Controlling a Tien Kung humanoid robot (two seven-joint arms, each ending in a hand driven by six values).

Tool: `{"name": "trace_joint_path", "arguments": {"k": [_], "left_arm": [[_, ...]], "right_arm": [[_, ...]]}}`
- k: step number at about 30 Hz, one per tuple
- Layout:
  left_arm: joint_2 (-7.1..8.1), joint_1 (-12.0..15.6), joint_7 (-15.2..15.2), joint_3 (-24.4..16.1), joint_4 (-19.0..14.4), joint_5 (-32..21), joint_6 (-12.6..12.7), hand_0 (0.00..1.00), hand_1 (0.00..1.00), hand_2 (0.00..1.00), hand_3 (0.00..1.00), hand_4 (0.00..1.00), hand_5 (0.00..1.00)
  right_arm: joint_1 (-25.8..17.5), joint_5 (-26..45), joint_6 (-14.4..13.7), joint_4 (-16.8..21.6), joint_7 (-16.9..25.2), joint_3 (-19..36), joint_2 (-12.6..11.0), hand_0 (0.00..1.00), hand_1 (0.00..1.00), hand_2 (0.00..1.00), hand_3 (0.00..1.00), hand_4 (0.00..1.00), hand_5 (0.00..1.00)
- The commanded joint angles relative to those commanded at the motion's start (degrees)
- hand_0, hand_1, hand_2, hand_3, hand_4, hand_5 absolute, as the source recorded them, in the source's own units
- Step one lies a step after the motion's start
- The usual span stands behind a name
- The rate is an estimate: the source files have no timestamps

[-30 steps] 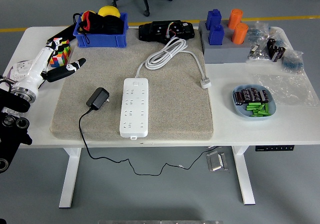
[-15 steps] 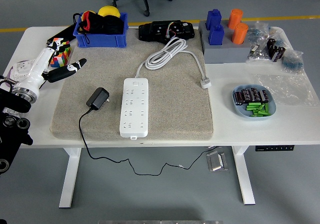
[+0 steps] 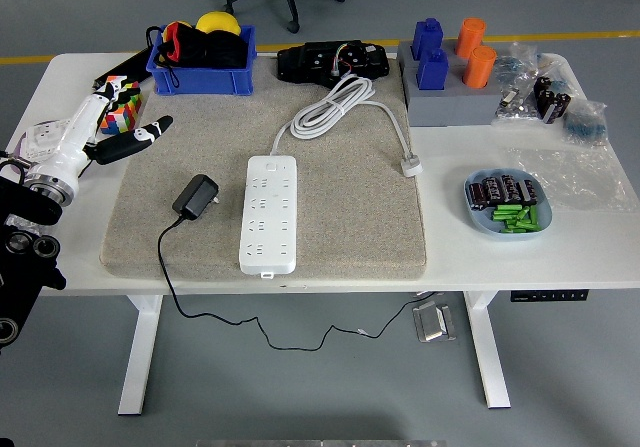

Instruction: Pull the plug out,throw it away,press the button

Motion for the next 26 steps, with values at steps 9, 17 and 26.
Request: {"name": "trace_joint_path", "arguments": {"k": [9,17,26], "left_arm": [[-0.07,-0.1,0.0,-0.2,0.0,0.1,-0.1,0.91,0.912,0.904,0.944,0.839,0.525],[-0.06,0.0,0.1,-0.4,0.1,0.1,-0.1,0.911,0.912,0.904,0.943,0.836,0.522],[-0.24,-0.3,0.1,0.0,0.3,0.2,-0.2,0.911,0.912,0.905,0.942,0.836,0.521]], "right_arm": [[0.1,0.0,0.0,0.0,0.0,0.2,0.0,0.767,0.729,0.724,0.713,0.883,0.658],[0.1,0.0,0.0,0.0,0.0,0.1,0.0,0.767,0.729,0.724,0.713,0.883,0.658],[-0.1,0.0,0.0,-0.1,0.0,0.2,0.0,0.767,0.729,0.724,0.713,0.883,0.658]]}}
